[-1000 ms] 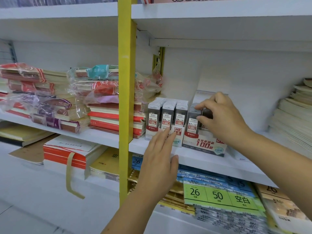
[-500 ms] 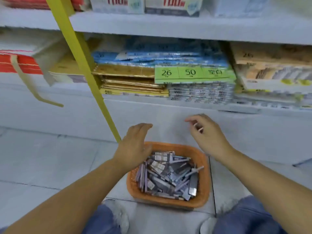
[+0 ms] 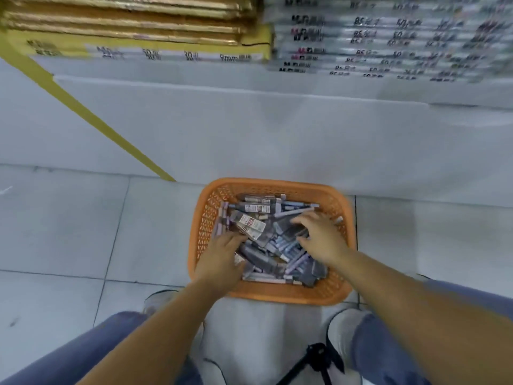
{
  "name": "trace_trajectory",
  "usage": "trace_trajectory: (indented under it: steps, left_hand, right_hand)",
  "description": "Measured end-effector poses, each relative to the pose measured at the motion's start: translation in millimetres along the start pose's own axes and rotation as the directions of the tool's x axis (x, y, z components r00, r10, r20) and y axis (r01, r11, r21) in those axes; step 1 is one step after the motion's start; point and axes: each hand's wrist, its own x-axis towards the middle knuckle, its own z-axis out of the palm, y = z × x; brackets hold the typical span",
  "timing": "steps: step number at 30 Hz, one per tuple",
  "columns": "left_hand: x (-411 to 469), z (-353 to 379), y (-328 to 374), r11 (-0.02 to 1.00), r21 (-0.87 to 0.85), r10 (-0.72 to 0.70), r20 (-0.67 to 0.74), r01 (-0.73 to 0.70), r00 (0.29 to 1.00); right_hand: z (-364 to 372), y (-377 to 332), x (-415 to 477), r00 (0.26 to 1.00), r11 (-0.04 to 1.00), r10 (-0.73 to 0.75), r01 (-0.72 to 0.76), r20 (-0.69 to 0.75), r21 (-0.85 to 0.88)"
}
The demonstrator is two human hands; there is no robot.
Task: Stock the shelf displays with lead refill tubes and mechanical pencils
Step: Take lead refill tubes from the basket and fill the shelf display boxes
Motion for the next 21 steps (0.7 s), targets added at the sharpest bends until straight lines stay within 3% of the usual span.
trace_trajectory:
  steps: [3,14,21]
  left_hand:
    - [13,8,1,0.999,0.04,-0.016,0.016,0.015,1.0]
    - [31,18,9,0.996,0.087,-0.032,0.016,0.031,0.999]
    - [28,18,5,0.999,-0.003,-0.037,-0.041,0.037,0.998]
  right_hand:
    - [2,4,19,0.993,0.988,-0.014,0.031,0.115,-0.149]
    - [8,6,38,0.992,0.954,-0.011,0.047,0.123,-0.295]
    - [4,7,31,0.997,0.991,-0.027,0.037,0.078,-0.132]
